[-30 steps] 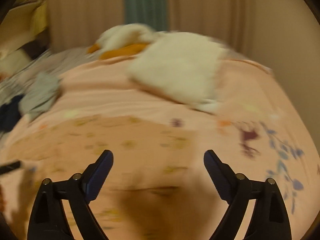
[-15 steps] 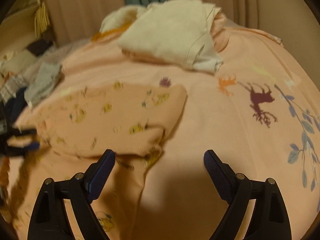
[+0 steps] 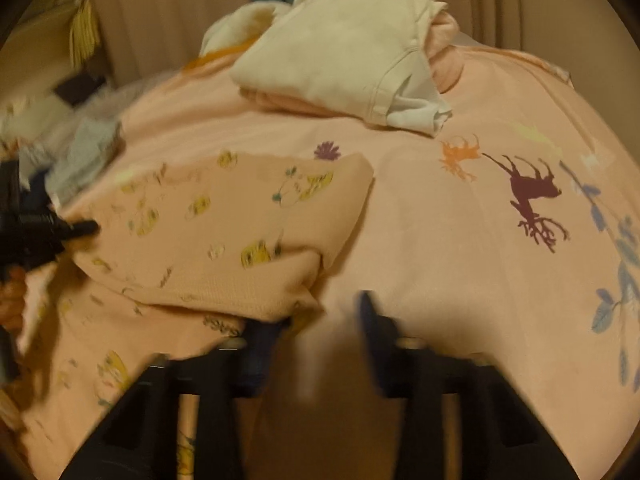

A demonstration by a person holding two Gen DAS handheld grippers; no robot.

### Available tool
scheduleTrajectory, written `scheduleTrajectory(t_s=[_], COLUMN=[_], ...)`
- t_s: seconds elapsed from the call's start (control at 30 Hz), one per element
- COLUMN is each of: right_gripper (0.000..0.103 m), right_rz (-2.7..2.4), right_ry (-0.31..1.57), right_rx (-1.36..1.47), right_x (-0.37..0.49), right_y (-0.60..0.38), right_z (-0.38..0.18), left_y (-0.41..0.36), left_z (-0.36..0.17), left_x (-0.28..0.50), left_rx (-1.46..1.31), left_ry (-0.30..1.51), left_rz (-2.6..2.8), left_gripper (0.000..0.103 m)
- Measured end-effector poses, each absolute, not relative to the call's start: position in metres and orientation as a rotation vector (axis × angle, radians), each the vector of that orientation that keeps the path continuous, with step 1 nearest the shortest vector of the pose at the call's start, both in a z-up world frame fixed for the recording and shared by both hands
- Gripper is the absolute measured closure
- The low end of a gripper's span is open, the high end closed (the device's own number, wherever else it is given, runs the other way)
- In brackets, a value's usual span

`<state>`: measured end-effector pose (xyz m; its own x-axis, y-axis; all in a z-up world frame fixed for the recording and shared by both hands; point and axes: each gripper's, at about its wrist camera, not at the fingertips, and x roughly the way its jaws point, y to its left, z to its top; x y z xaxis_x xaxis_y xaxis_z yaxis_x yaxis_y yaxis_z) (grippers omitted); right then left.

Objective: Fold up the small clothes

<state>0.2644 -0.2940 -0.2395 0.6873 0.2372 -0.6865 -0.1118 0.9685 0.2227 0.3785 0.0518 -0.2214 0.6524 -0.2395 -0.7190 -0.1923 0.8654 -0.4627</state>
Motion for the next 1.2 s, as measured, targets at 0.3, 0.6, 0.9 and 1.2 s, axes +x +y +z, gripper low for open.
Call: scheduleTrajectory(t_s=[0.3, 0.6, 0.9, 1.2], right_gripper=[0.078, 0.063, 0.028, 0.027], right_rz=[0.211, 0.322, 0.496, 0.439], right_ry=[0.814, 0.834, 0.756, 0.831], right_rx=[0.129, 0.224, 0.33, 0.35], right_x=[0.269, 0.266, 0.25, 0.259], right_y=[-0.28, -0.295, -0.303, -0.303], right_z=[-0.244, -0.245, -0.229, -0.238], left_y=[0.093, 0.166, 0.229, 0.36], left_z=[-0.2, -0.232, -0.193, -0.237], left_x=[0.387, 0.374, 0.329, 0.24], left_rx=[-0.495, -0.606, -0.615, -0.916], left_ry=[0.735, 0.825, 0.823, 0.858], left_rz=[0.107, 0.219, 0.353, 0.636], left_gripper=[0.093, 0.093, 0.031, 0.025])
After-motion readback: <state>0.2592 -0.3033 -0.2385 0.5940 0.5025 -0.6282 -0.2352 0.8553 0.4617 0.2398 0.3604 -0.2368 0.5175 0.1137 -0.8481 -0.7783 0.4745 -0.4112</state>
